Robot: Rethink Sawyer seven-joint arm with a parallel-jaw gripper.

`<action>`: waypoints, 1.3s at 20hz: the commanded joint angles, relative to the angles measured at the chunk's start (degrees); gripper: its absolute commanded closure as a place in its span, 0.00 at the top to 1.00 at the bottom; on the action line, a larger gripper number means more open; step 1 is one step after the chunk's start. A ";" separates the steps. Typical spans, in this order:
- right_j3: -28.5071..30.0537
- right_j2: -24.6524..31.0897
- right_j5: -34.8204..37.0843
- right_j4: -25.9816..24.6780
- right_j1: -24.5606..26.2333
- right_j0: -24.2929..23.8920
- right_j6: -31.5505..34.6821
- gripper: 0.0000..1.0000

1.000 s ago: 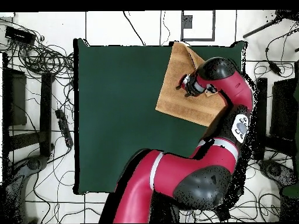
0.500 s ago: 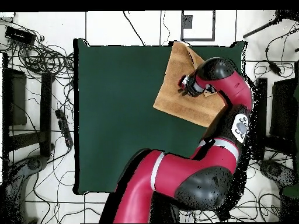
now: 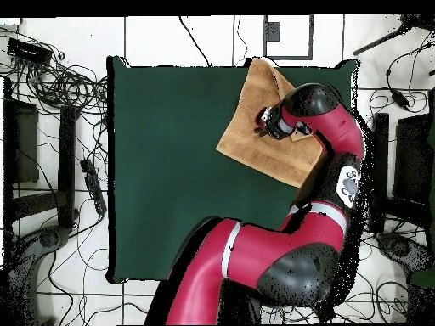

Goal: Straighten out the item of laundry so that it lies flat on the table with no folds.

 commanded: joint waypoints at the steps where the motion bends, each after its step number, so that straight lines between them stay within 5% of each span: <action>1: 9.50 11.43 0.87 -0.64 2.85 2.06 10.29 0.00; 26: 26.35 14.78 -4.10 -3.76 -2.39 2.95 5.64 0.00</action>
